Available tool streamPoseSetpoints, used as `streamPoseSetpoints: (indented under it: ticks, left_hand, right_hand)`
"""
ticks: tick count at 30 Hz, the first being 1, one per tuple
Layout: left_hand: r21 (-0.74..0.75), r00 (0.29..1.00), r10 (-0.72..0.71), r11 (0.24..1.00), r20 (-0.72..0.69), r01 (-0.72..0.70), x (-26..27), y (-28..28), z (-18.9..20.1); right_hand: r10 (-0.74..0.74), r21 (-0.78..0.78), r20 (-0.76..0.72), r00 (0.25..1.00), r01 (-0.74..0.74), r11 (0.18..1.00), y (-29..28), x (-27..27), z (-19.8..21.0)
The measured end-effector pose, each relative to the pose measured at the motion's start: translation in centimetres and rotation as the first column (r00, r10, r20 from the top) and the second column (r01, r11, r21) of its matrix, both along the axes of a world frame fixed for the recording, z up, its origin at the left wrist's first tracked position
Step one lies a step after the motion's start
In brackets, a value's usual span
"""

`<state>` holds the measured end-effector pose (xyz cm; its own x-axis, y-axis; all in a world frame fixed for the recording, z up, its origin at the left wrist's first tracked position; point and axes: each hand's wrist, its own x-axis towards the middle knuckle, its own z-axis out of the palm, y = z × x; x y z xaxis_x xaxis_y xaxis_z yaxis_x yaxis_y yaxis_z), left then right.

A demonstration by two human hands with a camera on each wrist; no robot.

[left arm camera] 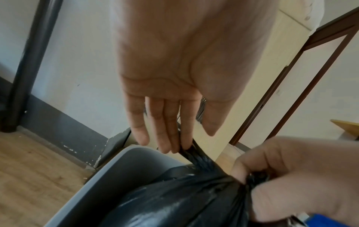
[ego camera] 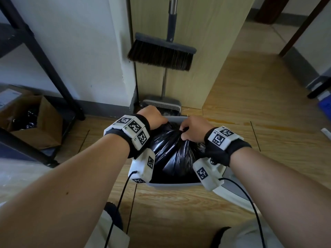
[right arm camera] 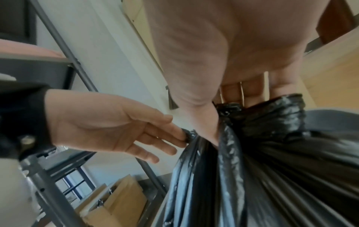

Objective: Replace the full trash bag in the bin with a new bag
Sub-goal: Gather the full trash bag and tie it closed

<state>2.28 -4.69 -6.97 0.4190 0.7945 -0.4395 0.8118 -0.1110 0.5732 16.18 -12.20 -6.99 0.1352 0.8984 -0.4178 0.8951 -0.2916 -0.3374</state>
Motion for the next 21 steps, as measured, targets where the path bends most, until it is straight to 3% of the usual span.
streamPoseSetpoints:
  ticks: [5,7,9,11,13,18,21]
  left_hand:
    - [-0.047,0.998,0.004,0.999,-0.07,-0.007,0.2,-0.9,-0.2]
    - [0.034,1.0,-0.005,0.999,0.024,0.004,0.3,-1.1,0.4]
    - [0.092,0.978,0.06,0.992,0.201,-0.08,0.4,-0.9,1.4]
    - [-0.019,0.891,0.183,0.981,0.416,-0.193,0.7,-0.6,2.2]
    - [-0.22,0.74,0.321,0.947,0.592,-0.234,1.2,-0.8,2.9]
    - [-0.413,0.482,0.477,0.878,0.735,-0.24,1.8,-1.3,4.2]
    - [-0.366,0.495,0.46,0.887,0.737,-0.28,1.2,-1.2,4.0]
  right_hand:
    - [0.034,0.062,-0.031,0.999,-0.032,0.998,-0.2,-1.1,1.5]
    - [0.017,0.133,-0.034,0.999,-0.012,0.991,-0.3,-1.2,2.4]
    - [-0.027,0.203,-0.063,0.998,0.039,0.978,-0.5,-0.9,3.4]
    - [-0.061,0.264,-0.126,0.99,0.092,0.96,-0.5,-0.3,4.6]
    - [-0.081,0.317,-0.194,0.978,0.141,0.938,-0.6,0.3,5.6]
    - [-0.164,0.411,-0.31,0.936,0.288,0.865,-1.1,2.3,7.4]
    - [-0.225,0.395,-0.222,0.949,0.298,0.869,-1.9,4.3,8.0]
